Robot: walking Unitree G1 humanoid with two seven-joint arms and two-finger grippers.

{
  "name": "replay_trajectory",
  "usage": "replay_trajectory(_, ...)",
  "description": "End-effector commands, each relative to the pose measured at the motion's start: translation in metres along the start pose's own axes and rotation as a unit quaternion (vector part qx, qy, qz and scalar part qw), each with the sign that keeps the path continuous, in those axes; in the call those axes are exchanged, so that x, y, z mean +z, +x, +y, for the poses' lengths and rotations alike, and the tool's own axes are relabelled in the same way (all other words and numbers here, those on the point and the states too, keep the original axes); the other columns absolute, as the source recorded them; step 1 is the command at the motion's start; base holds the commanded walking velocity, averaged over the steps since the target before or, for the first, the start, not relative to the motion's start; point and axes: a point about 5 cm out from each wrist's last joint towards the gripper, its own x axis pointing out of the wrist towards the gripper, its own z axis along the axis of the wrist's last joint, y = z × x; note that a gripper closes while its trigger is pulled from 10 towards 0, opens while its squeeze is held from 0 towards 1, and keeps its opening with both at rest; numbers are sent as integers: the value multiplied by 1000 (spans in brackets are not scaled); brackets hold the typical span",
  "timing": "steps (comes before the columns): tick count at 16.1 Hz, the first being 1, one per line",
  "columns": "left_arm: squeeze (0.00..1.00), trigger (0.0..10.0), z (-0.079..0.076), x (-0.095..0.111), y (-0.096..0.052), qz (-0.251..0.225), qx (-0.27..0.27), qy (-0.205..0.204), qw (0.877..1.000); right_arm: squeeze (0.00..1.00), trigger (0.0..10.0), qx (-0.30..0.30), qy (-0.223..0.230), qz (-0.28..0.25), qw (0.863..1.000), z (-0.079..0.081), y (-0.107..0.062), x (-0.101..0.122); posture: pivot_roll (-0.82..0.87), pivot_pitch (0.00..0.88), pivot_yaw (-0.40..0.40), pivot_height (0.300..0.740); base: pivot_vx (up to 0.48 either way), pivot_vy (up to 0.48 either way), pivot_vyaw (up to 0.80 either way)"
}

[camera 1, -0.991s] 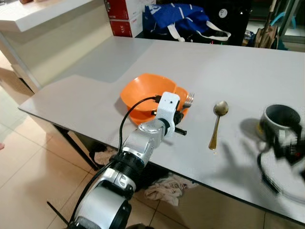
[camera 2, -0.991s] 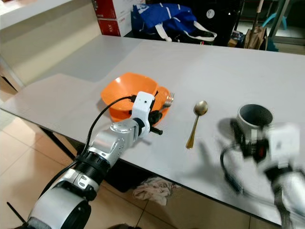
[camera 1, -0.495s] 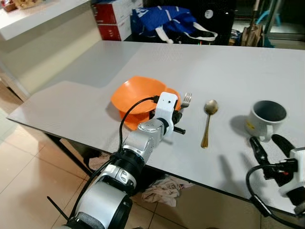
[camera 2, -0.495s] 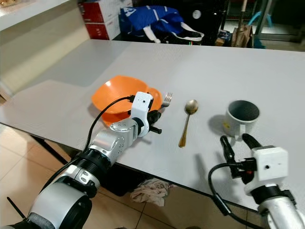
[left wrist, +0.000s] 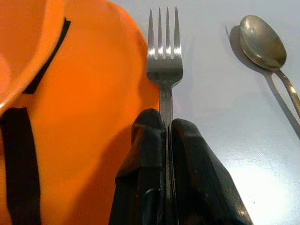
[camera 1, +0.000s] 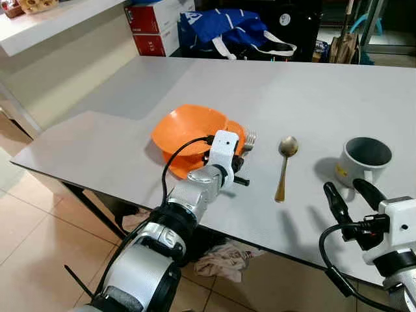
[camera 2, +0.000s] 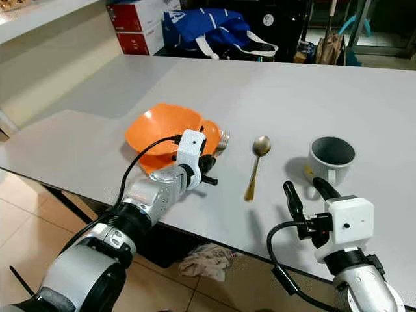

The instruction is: Setting the table

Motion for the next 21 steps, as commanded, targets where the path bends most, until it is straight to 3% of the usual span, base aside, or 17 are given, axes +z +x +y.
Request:
replay_trajectory(1,0,0,-75,19,10,-22,-90,-17,996,0,10000,7,-2,-9,1000,6,2,5,-241,0,186,740,0,0,0)
replay_trajectory(8,0,0,-95,27,11,-41,-135,-19,990,0,10000,15,-3,-25,1000,13,5,17,-250,0,196,740,0,0,0)
replay_trajectory(21,0,0,-109,25,12,-35,-171,-17,985,0,10000,14,2,-21,1000,19,5,16,-262,0,211,740,0,0,0)
